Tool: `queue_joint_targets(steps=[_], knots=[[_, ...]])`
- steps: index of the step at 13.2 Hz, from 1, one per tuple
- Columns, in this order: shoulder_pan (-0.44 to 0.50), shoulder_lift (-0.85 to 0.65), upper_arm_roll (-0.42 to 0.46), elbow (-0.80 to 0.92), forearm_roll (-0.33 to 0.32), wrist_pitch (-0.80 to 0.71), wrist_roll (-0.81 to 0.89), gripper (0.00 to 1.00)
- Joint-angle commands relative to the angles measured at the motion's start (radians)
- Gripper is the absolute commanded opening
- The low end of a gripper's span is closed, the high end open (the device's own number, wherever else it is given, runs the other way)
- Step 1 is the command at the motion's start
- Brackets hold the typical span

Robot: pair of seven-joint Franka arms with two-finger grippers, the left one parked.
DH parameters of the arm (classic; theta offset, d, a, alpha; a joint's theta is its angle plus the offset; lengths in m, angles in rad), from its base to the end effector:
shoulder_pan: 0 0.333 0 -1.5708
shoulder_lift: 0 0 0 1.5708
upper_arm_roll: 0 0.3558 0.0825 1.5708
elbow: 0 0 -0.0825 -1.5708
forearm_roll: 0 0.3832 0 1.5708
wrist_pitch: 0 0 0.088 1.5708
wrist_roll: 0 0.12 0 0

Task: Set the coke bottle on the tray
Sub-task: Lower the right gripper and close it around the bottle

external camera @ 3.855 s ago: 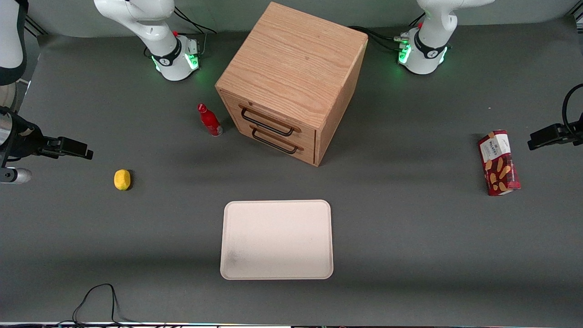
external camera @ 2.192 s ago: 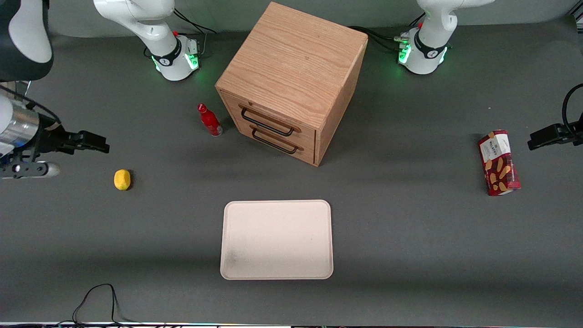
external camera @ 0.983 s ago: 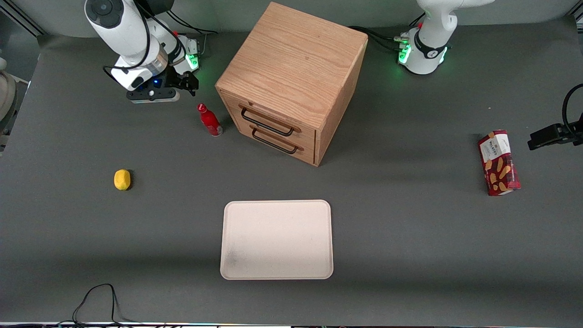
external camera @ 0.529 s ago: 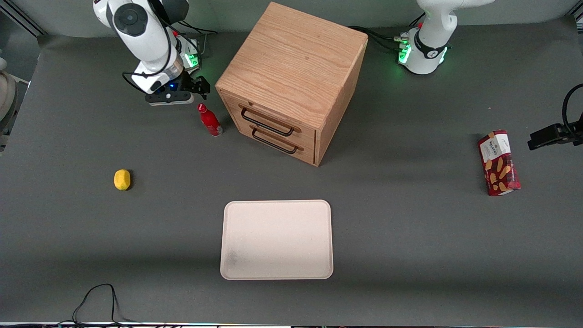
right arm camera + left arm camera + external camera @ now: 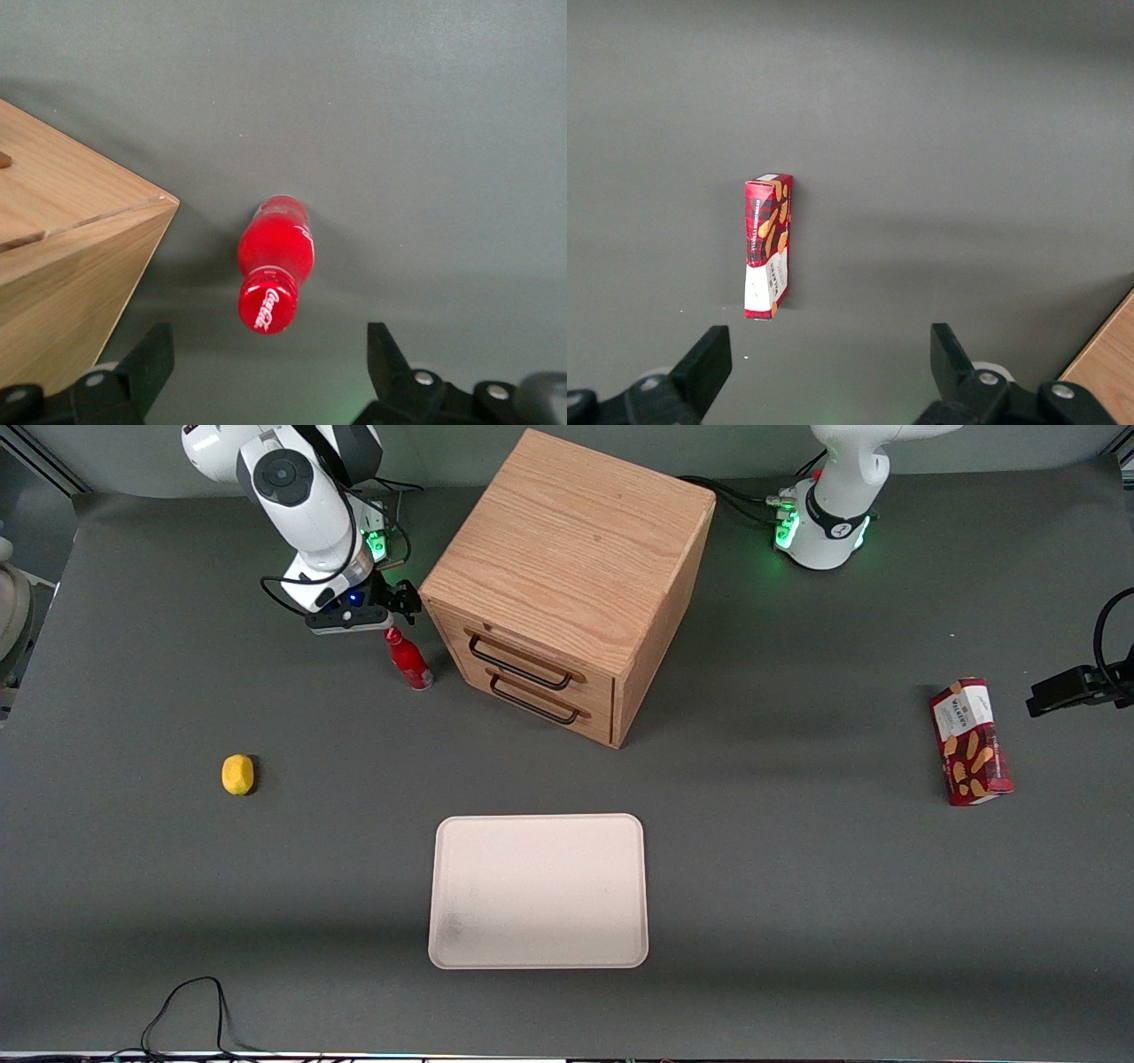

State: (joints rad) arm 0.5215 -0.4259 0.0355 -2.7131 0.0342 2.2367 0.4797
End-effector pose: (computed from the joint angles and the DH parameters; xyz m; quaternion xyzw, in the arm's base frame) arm 0.2993 0.1875 0.3773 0.9993 0.0260 -0.0249 0.0074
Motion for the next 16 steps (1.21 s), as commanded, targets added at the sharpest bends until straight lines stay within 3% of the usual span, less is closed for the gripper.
queue_joint_targets(steps=[1, 9, 12, 14, 16], knots=[[0.017, 0.041, -0.009, -0.008, -0.002, 0.075, 0.026, 0.96], [0.014, 0.084, -0.011, -0.013, -0.002, 0.132, 0.025, 0.95], [0.014, 0.091, -0.011, -0.023, -0.002, 0.150, 0.022, 0.87], [0.014, 0.091, -0.012, -0.062, -0.002, 0.204, 0.019, 0.78], [0.014, 0.101, -0.012, -0.073, -0.002, 0.228, 0.019, 0.48]])
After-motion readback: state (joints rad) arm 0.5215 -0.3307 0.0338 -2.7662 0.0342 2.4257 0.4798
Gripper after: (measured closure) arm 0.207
